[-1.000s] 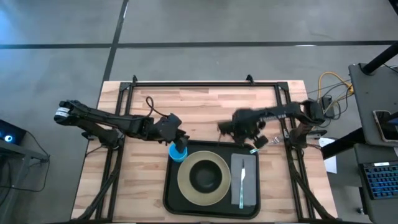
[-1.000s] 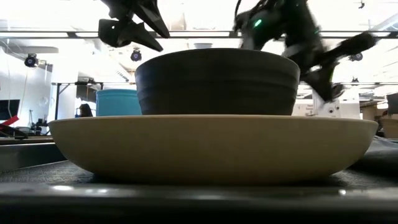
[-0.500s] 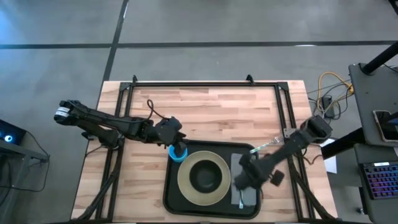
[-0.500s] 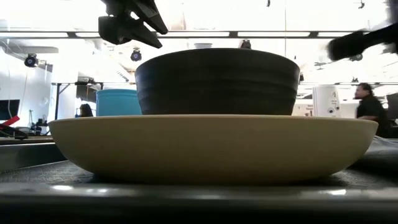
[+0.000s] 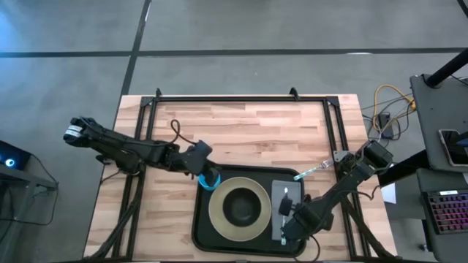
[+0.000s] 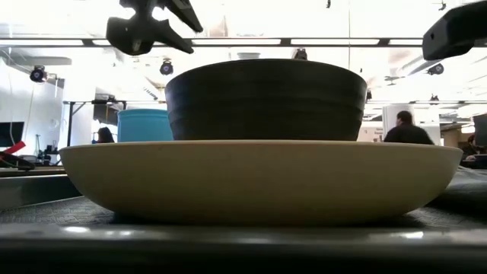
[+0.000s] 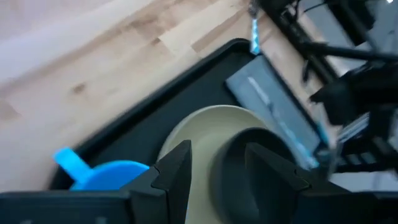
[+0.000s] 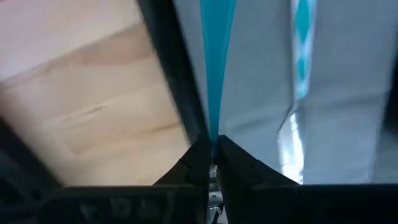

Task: Set up tray
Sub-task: Put the blue spoon to the right side of the white knife on the gray napkin on the black serving tray

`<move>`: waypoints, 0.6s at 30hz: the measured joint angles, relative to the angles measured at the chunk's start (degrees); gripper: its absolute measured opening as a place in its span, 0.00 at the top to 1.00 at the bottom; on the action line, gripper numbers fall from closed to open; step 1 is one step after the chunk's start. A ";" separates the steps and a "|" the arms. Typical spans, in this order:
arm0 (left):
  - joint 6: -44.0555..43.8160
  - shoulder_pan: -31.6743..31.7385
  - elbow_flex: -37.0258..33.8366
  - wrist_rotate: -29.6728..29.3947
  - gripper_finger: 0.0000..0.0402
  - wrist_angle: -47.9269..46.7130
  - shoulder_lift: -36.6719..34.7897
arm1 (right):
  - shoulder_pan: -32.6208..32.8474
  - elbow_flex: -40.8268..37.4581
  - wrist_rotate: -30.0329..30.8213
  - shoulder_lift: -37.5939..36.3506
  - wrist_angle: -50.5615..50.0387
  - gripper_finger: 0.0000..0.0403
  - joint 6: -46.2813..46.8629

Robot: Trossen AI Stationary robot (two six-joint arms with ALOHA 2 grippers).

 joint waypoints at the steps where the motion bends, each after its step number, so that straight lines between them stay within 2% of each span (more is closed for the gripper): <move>1: -1.48 -0.42 0.00 0.02 0.67 0.67 0.00 | 0.03 0.00 0.00 0.00 1.25 0.97 -0.62; 8: -7.24 -4.04 0.00 0.01 0.67 4.75 0.00 | 0.09 -0.82 0.22 0.19 8.87 0.97 -6.50; 18: -7.63 -7.23 0.00 -0.07 0.67 11.74 0.00 | -0.02 -5.04 2.54 0.22 14.25 0.97 -9.84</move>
